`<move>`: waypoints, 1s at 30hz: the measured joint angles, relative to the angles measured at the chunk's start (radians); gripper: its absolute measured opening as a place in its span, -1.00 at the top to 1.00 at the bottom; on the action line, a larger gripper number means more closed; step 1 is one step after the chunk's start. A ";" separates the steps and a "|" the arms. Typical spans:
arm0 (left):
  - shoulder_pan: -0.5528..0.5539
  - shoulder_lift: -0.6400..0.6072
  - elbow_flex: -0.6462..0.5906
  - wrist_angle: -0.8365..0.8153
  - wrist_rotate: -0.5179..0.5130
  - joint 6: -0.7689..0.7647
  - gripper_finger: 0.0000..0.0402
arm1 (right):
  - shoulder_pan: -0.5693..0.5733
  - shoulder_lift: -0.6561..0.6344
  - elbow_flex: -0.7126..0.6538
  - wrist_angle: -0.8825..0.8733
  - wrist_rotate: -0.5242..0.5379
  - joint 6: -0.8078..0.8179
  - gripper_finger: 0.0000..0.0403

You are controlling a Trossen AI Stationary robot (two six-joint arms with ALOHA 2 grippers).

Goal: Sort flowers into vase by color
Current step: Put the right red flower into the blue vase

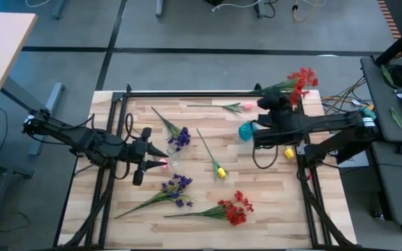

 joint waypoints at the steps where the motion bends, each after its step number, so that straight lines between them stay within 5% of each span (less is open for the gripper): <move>1: 0.000 0.000 0.000 0.001 0.000 0.000 0.53 | 0.000 -0.019 -0.020 0.000 0.000 0.000 0.96; 21: 0.001 0.007 0.000 0.012 -0.077 -0.001 0.53 | 0.076 -0.053 -0.303 0.009 -0.020 -0.064 0.96; 30: 0.001 0.033 0.000 0.024 -0.134 0.006 0.53 | 0.147 0.024 -0.284 0.010 0.000 -0.170 0.96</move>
